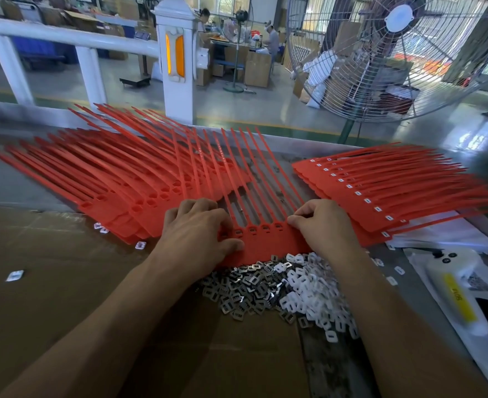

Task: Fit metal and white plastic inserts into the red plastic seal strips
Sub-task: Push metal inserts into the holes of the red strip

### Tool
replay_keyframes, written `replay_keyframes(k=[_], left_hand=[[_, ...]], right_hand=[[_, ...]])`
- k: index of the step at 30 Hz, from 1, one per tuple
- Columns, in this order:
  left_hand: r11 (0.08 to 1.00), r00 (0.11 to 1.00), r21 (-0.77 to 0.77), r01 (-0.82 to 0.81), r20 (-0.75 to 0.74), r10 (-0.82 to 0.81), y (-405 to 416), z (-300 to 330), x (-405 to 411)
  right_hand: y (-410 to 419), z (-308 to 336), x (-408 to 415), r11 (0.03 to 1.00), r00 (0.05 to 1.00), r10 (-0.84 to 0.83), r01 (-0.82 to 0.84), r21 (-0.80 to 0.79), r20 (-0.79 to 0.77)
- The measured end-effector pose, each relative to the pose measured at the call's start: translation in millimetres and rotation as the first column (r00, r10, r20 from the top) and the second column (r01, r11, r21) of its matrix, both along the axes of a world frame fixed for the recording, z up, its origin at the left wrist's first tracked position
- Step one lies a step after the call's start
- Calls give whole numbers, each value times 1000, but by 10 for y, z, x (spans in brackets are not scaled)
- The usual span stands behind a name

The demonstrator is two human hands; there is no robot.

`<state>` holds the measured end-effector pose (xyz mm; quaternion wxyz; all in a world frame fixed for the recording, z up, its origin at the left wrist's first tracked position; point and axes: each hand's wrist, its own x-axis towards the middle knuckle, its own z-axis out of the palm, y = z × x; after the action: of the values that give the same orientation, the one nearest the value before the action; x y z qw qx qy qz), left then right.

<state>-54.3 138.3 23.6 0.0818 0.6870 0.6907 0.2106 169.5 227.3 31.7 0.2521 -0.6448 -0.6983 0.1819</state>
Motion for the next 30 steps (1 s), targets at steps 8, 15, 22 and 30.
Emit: replay_keyframes(k=[8, 15, 22, 30], left_hand=[[1000, 1000, -5, 1, 3, -1, -9, 6, -4], [1000, 1000, -4, 3, 8, -3, -7, 11, -2], [1000, 1000, -2, 0, -1, 0, -9, 15, 4], [1000, 1000, -11, -9, -11, 8, -1, 9, 5]], right_hand=[[-56, -8, -30, 991, 988, 38, -57, 122, 152], [-127, 72, 97, 984, 983, 144, -154, 87, 109], [-372, 252, 130, 870, 874, 485, -481, -106, 13], [-435, 223, -15, 874, 879, 471, -453, -174, 78]])
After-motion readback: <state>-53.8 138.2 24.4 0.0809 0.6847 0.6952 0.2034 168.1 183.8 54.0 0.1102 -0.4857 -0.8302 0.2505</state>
